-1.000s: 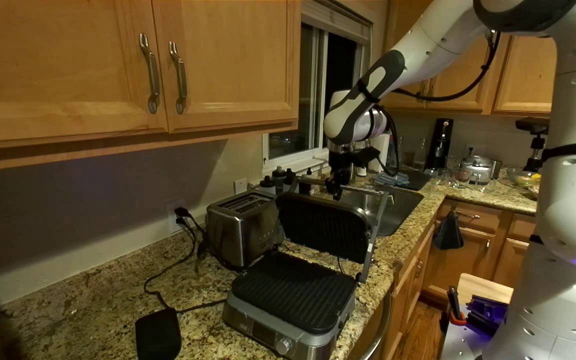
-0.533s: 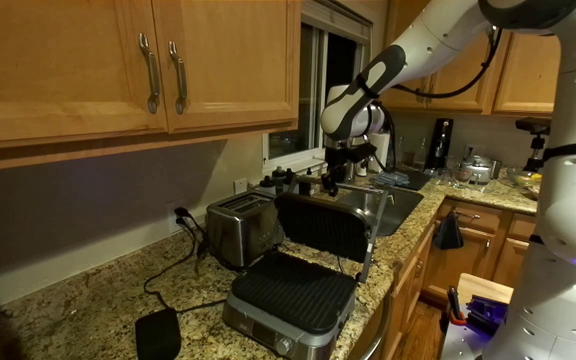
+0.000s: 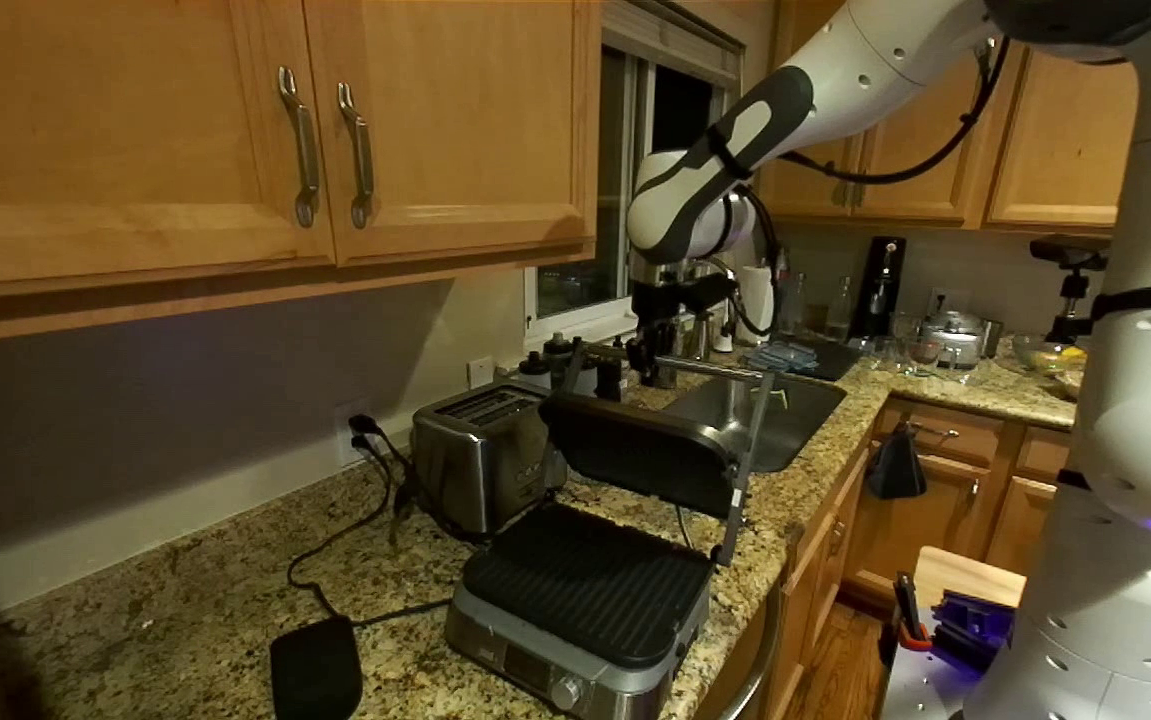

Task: Close the sandwich maker

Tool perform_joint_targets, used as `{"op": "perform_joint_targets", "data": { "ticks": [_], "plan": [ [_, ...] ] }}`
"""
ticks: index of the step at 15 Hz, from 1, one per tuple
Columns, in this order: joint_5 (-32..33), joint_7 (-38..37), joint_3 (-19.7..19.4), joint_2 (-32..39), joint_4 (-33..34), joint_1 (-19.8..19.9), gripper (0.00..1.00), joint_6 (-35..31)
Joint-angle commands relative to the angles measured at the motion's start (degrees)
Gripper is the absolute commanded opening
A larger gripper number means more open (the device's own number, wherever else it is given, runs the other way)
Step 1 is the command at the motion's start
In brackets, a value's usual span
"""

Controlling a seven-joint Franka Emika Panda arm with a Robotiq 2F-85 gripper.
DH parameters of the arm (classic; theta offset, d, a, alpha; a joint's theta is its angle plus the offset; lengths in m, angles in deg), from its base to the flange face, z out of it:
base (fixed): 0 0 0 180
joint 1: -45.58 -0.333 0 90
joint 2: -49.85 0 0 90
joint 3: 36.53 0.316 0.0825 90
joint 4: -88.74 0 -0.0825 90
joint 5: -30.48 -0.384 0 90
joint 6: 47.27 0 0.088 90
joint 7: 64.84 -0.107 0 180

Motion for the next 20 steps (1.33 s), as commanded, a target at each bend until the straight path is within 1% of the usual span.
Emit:
{"op": "perform_joint_targets", "data": {
  "ticks": [1,7,14,20],
  "plan": [
    [0.72,-1.18,1.61,-2.80,-0.74,-2.12,0.06,3.11],
    [2.53,-1.45,4.49,-3.26,-0.60,-5.35,0.06,4.46],
    [3.22,-2.78,6.57,-4.05,-0.63,-7.91,0.06,7.29],
    [4.42,-4.43,9.17,-2.28,0.14,-10.54,0.06,9.09]
  ]
}}
